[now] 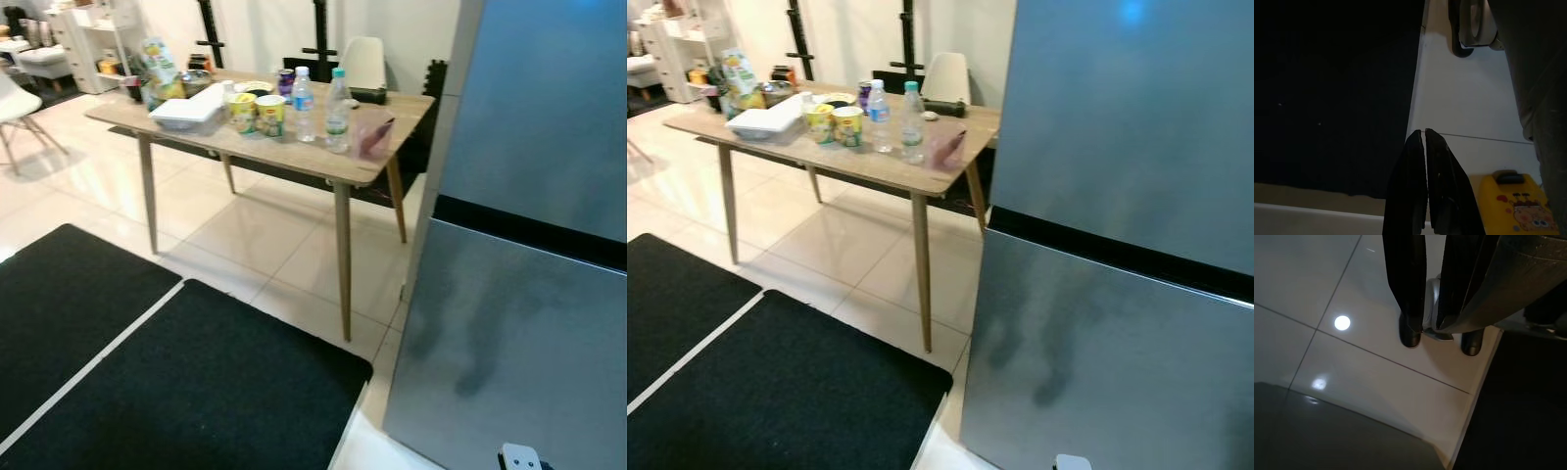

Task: Restocking fridge

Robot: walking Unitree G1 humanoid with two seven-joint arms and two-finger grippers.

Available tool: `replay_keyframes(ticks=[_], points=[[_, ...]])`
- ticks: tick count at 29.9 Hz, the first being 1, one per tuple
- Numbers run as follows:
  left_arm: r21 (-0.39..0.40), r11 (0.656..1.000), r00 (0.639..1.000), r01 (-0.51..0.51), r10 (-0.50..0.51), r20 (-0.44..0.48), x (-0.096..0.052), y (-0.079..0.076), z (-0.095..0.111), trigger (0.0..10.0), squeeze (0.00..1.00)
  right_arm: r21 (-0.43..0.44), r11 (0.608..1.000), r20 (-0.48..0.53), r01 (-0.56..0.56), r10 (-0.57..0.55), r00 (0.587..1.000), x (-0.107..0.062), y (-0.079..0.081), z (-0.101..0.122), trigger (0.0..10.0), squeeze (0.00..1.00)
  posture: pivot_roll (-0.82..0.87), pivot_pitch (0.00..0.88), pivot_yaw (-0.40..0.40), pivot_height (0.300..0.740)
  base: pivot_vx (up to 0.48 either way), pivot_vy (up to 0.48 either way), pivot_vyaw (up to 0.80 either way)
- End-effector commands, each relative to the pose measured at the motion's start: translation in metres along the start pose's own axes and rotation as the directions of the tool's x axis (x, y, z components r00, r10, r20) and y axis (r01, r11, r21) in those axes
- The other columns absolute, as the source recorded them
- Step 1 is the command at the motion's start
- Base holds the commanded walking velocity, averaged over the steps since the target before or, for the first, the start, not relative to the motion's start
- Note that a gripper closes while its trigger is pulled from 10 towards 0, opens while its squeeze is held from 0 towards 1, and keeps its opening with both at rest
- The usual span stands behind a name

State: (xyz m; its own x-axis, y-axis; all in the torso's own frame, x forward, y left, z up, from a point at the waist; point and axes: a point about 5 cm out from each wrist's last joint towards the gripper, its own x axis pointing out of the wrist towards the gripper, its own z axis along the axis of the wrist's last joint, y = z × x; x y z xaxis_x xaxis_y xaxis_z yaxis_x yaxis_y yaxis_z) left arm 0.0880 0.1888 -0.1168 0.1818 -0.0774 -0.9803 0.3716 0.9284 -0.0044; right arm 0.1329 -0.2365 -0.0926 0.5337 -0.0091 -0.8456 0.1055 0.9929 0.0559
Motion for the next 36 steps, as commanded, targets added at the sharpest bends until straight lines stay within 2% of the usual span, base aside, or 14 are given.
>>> replay_keyframes(ticks=[1,36], points=[[0.016,1.0,0.999,-0.013,0.012,0.039,0.0001,0.0015,0.0112,10.0,0.0,-0.005,1.0,0.005,-0.01,0.01,1.0,0.0011,0.0029,0.0021,10.0,0.0,-0.08,0.0,0.009,0.74,0.0,0.0,0.68],[-0.024,0.998,0.997,-0.054,0.055,0.05,0.0002,0.0027,0.0113,10.0,0.0,-0.051,0.998,-0.012,-0.034,0.034,0.999,0.001,0.005,0.0001,10.0,0.0,-0.08,0.0,0.004,0.74,0.0,0.0,0.68]])
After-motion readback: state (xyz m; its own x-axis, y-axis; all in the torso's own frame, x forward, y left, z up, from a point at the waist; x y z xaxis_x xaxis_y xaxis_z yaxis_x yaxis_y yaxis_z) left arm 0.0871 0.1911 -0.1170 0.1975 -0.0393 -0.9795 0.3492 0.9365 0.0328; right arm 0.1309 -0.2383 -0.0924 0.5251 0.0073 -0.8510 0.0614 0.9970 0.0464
